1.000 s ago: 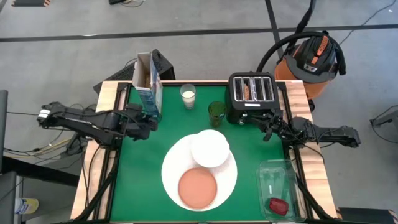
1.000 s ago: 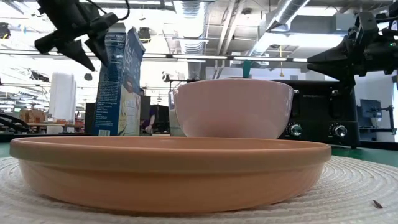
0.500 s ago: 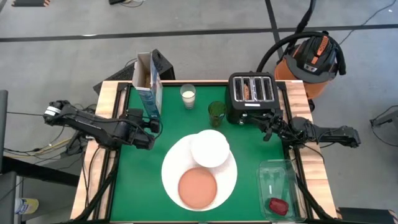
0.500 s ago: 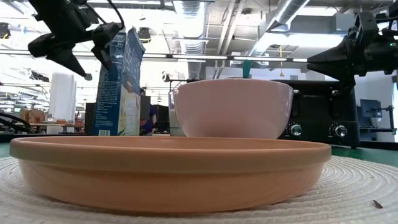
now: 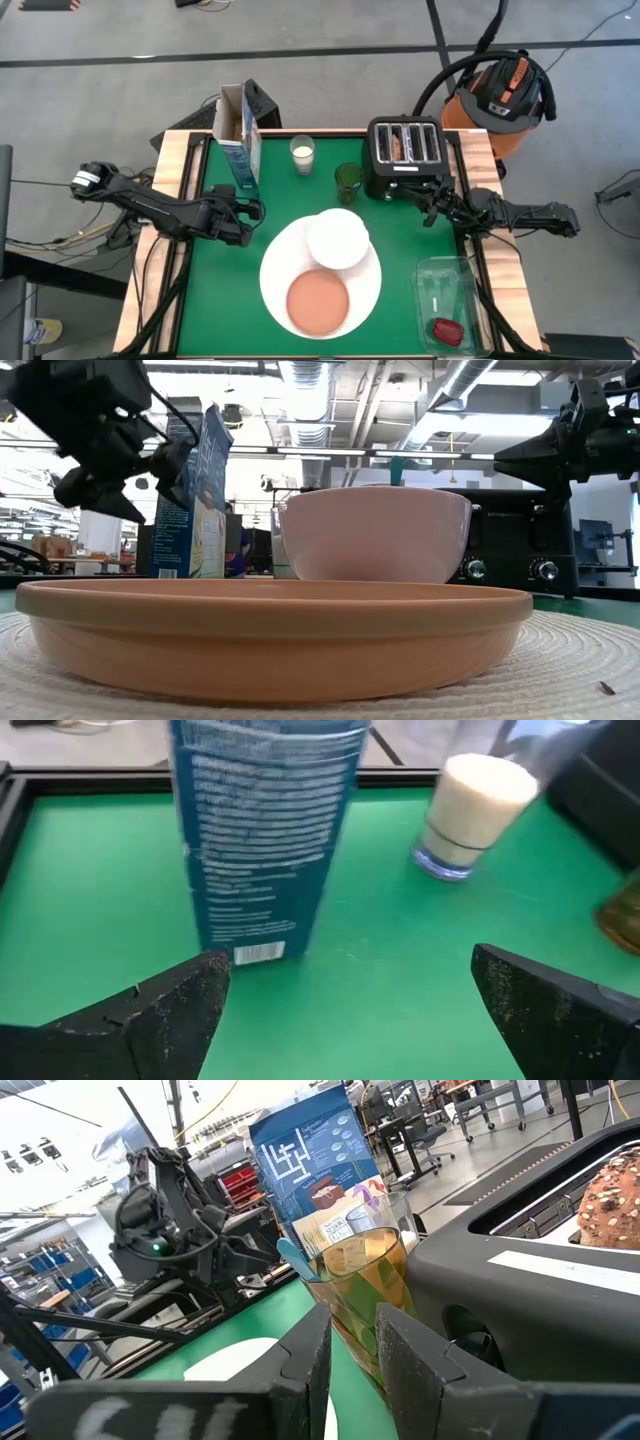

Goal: Arrange a breakfast setting
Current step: Pour the cereals from the cereal box into the white bowl

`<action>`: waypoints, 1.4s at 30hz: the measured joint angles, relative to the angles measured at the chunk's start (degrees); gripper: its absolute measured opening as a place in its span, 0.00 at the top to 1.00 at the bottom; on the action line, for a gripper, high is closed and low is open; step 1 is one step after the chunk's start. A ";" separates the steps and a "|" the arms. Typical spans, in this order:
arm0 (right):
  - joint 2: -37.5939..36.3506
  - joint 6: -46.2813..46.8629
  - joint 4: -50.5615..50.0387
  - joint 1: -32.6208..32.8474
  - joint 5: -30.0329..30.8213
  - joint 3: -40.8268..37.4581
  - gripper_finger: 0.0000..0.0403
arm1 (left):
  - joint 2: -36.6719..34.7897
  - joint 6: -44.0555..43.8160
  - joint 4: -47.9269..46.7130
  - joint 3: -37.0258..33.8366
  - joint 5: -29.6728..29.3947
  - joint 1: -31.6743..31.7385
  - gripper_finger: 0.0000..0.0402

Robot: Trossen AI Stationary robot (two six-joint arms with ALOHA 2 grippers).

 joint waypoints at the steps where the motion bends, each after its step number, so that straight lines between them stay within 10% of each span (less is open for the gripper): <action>1: 0.00 0.00 0.00 0.00 0.00 0.00 0.73 | 0.00 0.08 0.39 -0.66 -0.19 0.31 0.00; 42: 0.00 -0.01 0.00 0.00 0.00 0.00 0.73 | -0.02 10.92 7.84 -2.83 -1.27 11.84 0.00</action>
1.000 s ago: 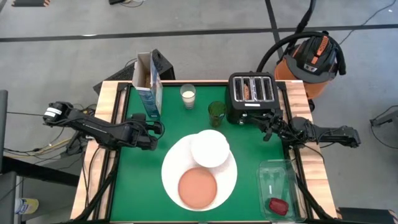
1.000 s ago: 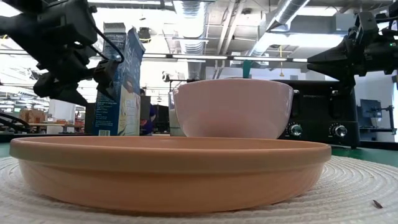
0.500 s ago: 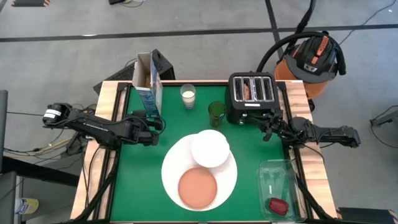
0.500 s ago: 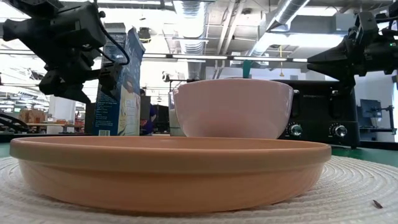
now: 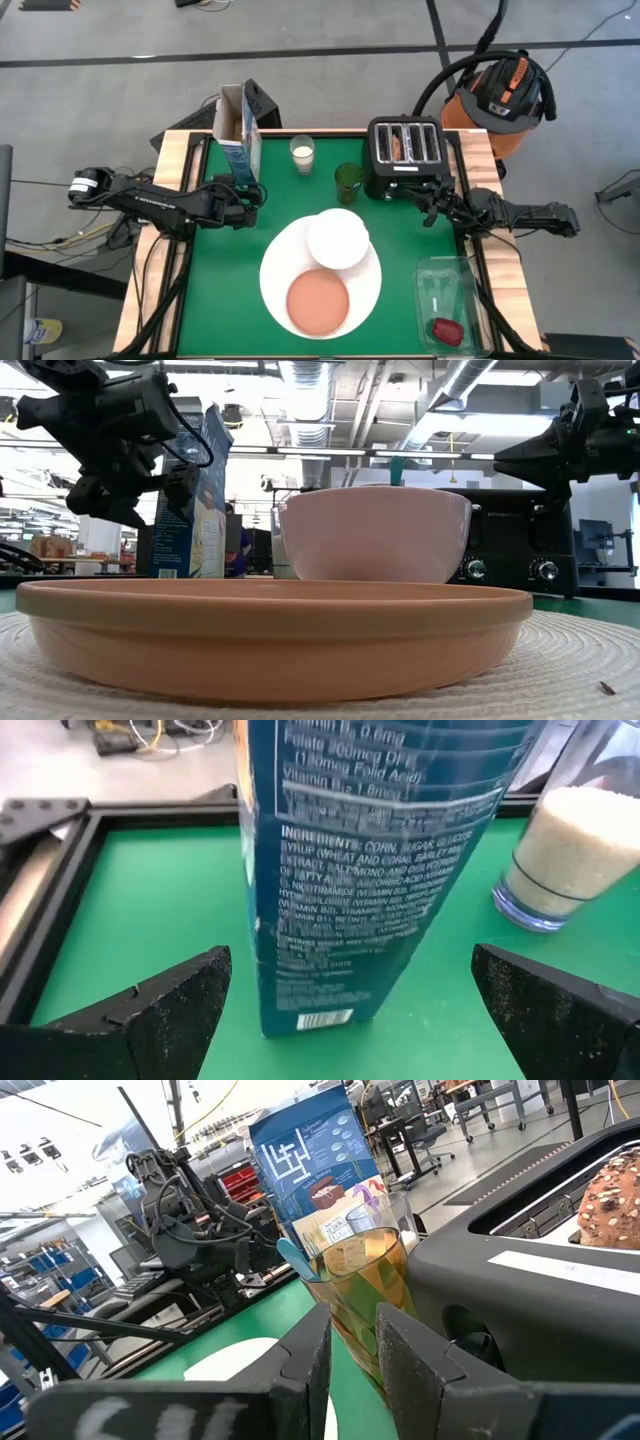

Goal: Arrange a breakfast setting
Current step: Pour the cereals from the cereal box into the white bowl

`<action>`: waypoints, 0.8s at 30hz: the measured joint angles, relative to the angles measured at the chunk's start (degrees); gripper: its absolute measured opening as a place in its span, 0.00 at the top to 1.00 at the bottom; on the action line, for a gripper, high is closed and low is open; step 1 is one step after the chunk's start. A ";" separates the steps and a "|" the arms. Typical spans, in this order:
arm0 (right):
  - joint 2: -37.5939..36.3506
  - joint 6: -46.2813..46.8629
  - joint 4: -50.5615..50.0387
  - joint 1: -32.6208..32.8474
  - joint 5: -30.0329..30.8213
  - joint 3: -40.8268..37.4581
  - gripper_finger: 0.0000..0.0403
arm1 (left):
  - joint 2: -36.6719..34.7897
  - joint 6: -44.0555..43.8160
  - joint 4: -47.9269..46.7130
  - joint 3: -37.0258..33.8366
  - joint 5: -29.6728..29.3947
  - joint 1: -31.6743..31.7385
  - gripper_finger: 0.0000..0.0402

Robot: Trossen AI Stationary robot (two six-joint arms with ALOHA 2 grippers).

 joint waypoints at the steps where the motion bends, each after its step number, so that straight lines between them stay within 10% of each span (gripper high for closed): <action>1: 0.00 0.02 -0.02 0.00 0.00 0.00 0.73 | 0.00 0.48 -0.02 0.00 -0.70 0.00 0.00; 24: -0.01 0.00 0.00 0.00 0.00 0.00 0.73 | 6.47 5.89 5.71 0.08 -5.16 6.94 0.00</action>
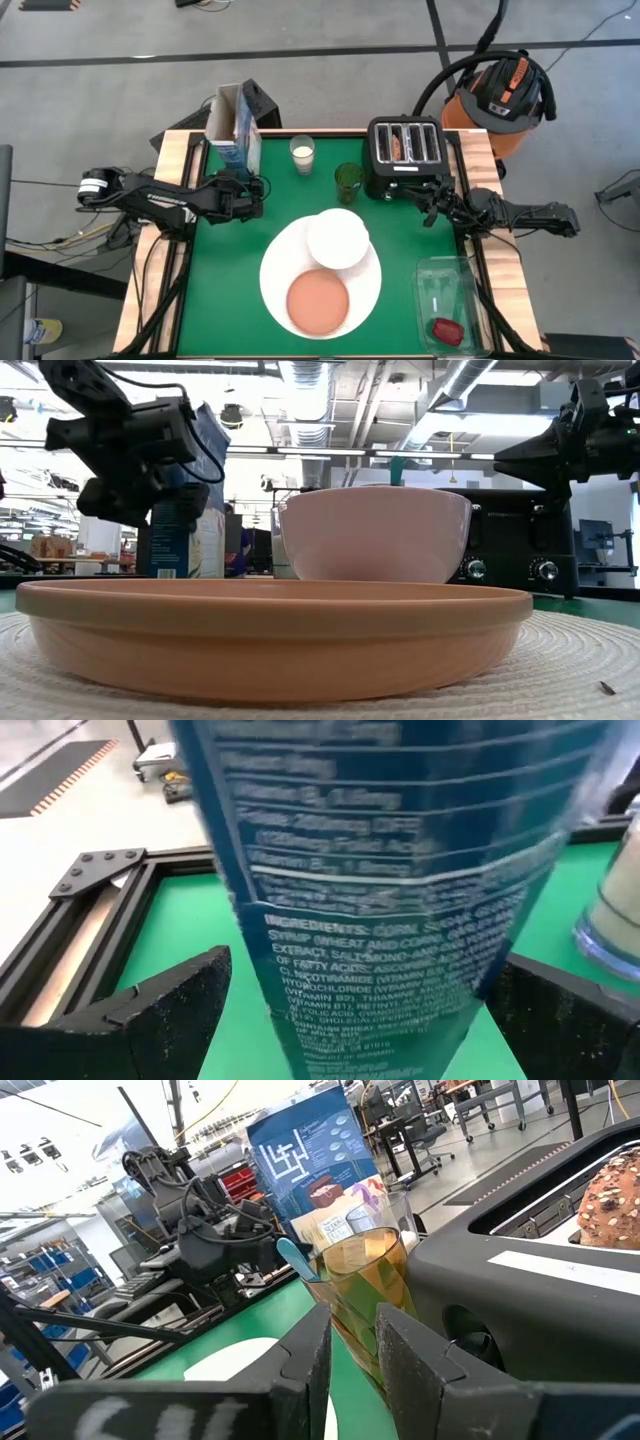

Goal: Arrange a breakfast setting
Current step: Pour the cereals from the cereal box into the white bowl

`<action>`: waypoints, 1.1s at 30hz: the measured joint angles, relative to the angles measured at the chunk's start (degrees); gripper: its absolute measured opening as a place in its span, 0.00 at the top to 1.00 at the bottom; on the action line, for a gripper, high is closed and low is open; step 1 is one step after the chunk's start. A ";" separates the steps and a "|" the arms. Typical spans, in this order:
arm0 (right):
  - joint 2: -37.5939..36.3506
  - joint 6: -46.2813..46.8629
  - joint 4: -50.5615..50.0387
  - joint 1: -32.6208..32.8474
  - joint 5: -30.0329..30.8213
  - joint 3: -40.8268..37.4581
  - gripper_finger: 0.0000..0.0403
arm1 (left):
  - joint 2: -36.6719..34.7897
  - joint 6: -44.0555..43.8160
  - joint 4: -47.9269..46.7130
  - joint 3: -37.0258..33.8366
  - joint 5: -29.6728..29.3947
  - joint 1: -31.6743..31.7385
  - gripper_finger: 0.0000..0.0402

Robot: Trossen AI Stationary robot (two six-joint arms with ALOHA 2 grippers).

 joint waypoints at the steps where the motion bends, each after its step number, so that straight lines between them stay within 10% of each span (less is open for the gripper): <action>1: 0.01 0.00 0.00 -0.02 0.00 0.00 0.73 | 0.36 0.03 0.73 -0.01 -0.49 0.15 0.00; 10: 0.01 0.01 0.00 0.00 0.00 -0.02 0.73 | 0.67 -0.08 2.05 -0.01 -7.73 1.90 0.00; 33: 0.01 0.00 0.00 0.00 0.00 0.00 0.73 | 0.63 21.32 18.51 -0.05 3.43 12.32 0.01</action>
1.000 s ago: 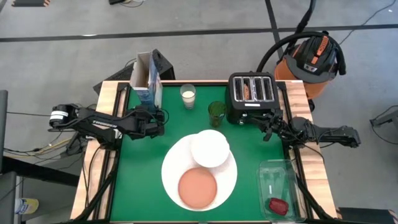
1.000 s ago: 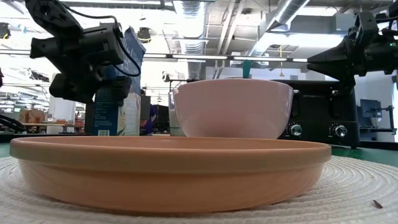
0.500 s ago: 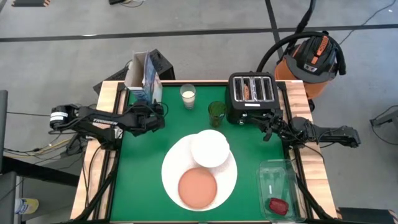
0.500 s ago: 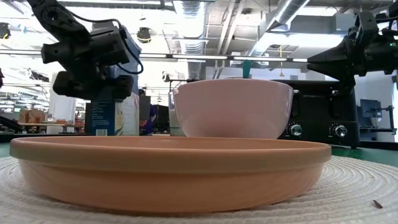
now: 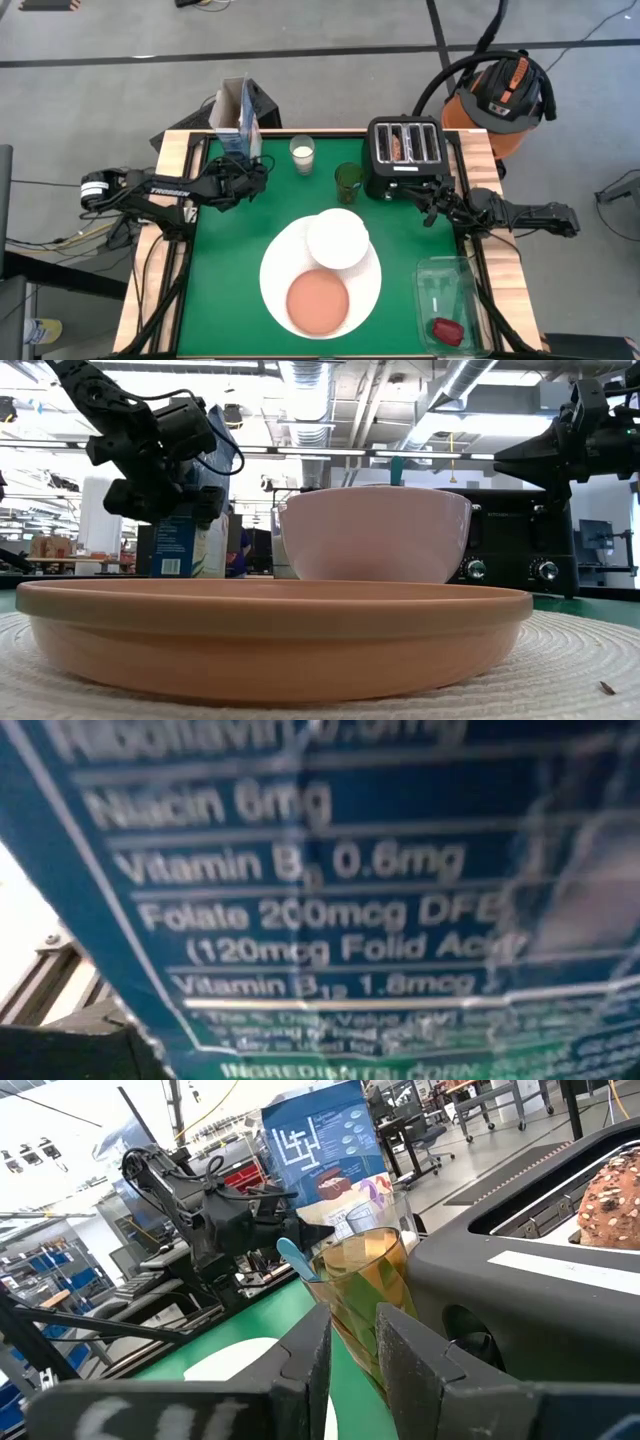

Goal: Arrange a breakfast setting
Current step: Pour the cereals from the cereal box into the white bowl

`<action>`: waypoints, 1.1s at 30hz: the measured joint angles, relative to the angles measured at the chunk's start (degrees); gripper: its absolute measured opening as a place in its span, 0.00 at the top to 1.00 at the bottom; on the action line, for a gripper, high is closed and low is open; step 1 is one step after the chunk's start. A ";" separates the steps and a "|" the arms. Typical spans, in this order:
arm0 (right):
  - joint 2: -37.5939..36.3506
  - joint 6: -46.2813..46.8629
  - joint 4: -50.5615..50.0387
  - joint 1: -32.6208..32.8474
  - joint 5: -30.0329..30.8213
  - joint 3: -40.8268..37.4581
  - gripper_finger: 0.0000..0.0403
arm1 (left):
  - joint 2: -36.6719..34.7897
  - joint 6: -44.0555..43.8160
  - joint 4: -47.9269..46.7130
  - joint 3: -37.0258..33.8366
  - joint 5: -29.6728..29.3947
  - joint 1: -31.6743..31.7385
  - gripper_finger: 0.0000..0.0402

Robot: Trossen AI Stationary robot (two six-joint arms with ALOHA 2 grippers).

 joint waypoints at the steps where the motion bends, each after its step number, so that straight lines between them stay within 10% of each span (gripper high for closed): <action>1: -0.01 0.02 -0.01 0.00 0.00 -0.01 0.73 | 0.00 -0.02 0.04 0.00 0.23 0.10 0.02; 18: -0.01 0.01 0.00 0.00 0.00 -0.02 0.73 | 0.00 -1.16 0.65 0.00 0.44 0.20 0.41; 33: -0.02 0.02 -0.02 0.00 0.00 0.00 0.73 | -1.22 2.42 1.23 -0.02 2.40 1.64 0.39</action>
